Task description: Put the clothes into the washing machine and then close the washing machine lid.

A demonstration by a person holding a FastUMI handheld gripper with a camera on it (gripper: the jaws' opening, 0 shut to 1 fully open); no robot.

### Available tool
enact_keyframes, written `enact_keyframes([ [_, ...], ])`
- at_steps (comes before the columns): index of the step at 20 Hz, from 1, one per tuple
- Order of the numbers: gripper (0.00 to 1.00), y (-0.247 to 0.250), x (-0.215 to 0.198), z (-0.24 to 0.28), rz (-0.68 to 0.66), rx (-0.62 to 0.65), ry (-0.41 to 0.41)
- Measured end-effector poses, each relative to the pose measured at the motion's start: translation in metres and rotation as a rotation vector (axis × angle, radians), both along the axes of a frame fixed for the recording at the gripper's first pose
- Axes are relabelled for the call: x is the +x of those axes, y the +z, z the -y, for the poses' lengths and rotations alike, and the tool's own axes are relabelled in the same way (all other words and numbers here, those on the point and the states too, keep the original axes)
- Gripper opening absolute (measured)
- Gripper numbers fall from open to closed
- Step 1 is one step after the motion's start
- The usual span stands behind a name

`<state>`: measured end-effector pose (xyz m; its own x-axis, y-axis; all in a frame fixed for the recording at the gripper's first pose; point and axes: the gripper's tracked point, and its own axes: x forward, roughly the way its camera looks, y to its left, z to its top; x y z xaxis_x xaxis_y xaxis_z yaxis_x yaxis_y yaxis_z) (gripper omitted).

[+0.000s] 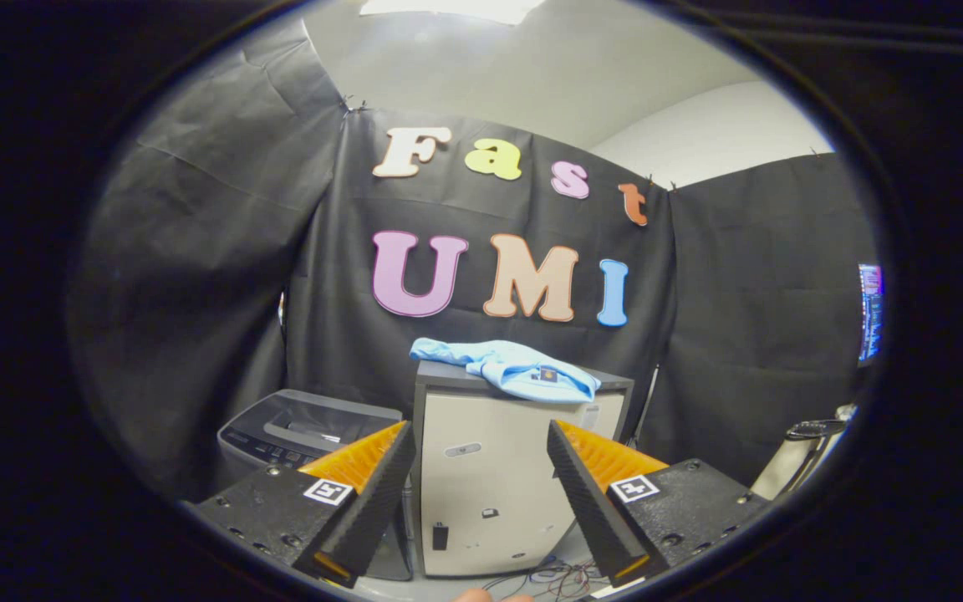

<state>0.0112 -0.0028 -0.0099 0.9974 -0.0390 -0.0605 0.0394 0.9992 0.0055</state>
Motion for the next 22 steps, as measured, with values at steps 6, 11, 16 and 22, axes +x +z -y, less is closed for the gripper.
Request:
enact_keyframes([
  [6, 0.96, 0.003, 0.010, 0.008, -0.006, 0.016, -0.018],
  [11, 0.96, 0.042, 0.079, 0.012, 0.011, 0.081, -0.006],
  [16, 0.96, 0.091, 0.180, 0.031, 0.092, 0.098, -0.011],
  [22, 0.96, 0.084, 0.296, 0.053, 0.037, 0.190, -0.011],
])
